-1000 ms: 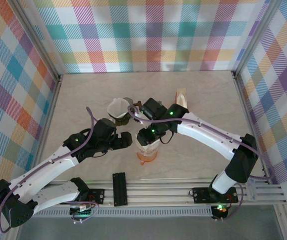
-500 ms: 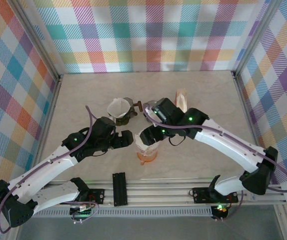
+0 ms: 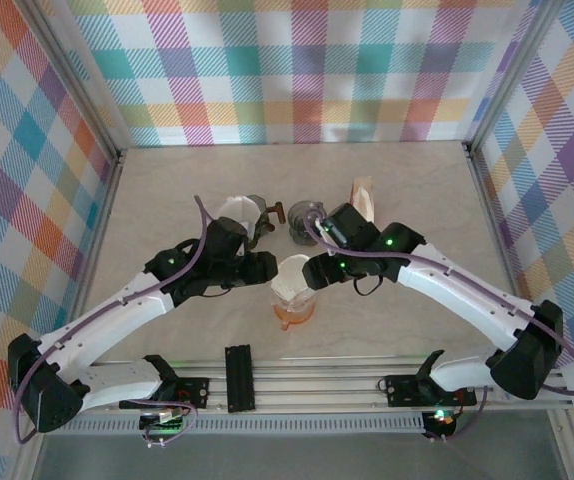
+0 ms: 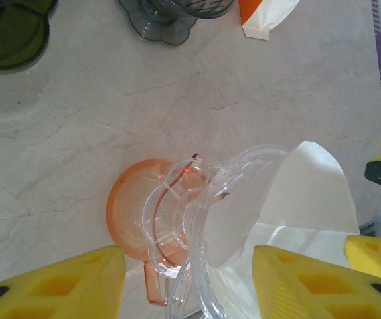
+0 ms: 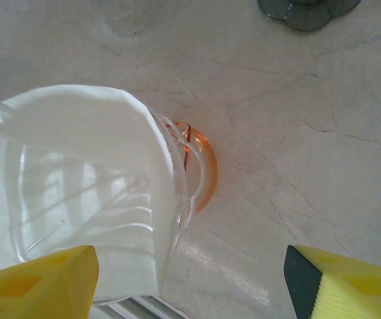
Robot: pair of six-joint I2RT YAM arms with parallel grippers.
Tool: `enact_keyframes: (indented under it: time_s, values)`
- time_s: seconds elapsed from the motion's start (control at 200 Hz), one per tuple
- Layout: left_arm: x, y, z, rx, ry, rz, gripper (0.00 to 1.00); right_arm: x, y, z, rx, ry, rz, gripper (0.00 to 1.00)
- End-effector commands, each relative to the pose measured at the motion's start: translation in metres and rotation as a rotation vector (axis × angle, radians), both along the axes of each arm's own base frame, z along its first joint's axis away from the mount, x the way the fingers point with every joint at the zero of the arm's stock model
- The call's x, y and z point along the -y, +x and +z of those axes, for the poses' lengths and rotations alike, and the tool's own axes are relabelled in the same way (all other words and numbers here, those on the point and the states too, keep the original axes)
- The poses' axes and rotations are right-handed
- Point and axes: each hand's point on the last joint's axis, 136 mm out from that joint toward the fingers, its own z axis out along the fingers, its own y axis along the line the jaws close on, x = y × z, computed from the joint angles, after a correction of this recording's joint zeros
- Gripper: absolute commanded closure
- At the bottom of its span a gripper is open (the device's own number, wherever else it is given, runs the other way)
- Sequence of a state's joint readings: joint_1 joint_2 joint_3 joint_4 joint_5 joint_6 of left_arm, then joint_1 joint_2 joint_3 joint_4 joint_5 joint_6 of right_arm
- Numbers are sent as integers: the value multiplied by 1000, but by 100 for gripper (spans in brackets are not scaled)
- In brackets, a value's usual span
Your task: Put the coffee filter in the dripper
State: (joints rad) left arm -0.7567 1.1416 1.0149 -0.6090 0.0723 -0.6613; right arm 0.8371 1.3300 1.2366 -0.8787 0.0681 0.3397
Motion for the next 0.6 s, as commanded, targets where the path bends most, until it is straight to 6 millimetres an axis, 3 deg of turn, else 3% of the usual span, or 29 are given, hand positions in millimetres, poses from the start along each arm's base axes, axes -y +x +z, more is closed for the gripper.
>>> enact_keyframes:
  time_s: [0.0, 0.37, 0.595]
  values:
    - [5, 0, -2, 1, -21, -22, 49, -1, 2, -10, -17, 0, -23, 24]
    - [0, -2, -23, -44, 24, -4, 57, 4, -1, -24, -45, -33, -31, 23]
    - [-1, -2, -21, -40, 21, -4, 57, -11, 7, 1, 3, 37, -3, 17]
